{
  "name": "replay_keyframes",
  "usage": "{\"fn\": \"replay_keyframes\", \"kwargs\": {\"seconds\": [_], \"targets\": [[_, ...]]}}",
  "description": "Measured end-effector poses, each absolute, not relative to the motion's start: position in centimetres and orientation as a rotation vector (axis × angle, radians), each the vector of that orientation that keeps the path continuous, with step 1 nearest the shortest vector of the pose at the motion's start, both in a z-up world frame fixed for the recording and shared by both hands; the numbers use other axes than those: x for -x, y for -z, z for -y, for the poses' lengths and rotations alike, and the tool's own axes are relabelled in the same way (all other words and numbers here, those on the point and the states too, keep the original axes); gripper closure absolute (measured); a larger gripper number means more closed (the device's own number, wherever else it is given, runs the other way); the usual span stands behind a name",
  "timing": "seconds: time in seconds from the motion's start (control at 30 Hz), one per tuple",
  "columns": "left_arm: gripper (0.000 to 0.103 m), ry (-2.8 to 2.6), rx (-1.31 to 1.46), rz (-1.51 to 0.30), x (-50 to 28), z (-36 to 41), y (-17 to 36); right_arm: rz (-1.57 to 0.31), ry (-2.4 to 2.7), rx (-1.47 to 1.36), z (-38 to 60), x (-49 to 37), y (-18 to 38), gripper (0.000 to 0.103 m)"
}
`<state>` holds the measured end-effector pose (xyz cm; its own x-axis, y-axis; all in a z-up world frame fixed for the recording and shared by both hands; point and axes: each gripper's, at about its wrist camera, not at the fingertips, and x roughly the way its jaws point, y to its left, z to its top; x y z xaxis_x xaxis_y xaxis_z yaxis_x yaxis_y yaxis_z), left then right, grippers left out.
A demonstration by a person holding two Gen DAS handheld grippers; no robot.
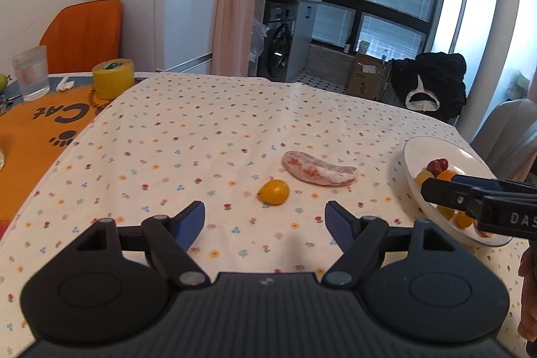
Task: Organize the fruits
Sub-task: 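Move both open tools back toward the pink peeled fruit and yellow fruit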
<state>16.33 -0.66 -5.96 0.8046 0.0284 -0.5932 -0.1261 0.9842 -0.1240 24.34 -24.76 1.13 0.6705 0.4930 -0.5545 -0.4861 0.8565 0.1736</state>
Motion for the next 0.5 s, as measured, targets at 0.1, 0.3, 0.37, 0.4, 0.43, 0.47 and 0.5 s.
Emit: {"fn": "replay_keyframes", "kwargs": {"seconds": [0.1,0.3,0.37,0.4,0.43,0.47,0.5], "targets": [[0.020,-0.097,0.173,-0.636,-16.1,0.0,5.9,-0.628,-0.581,0.002,23.9,-23.9,-1.3,0.018],[0.015,-0.106,0.173,-0.622,-15.7,-0.9,5.8,-0.640,-0.596,0.030,22.7,-23.8,-1.3,0.001],[0.015,-0.101,0.172,-0.627,-15.7,-1.1,5.9,-0.640,-0.599,0.039,22.4,-23.8,-1.3,0.000],[0.015,-0.100,0.168,-0.629,-15.7,-1.2,5.9,-0.641,-0.599,0.041,22.2,-23.8,-1.2,0.000],[0.015,-0.100,0.163,-0.629,-15.7,-1.2,6.0,-0.643,-0.600,0.040,22.0,-23.8,-1.2,0.000],[0.015,-0.100,0.159,-0.629,-15.7,-1.3,6.0,-0.646,-0.601,0.037,21.9,-23.9,-1.1,0.000],[0.015,-0.098,0.155,-0.628,-15.8,-1.3,6.1,-0.650,-0.601,0.034,21.8,-24.0,-1.1,0.000]]}}
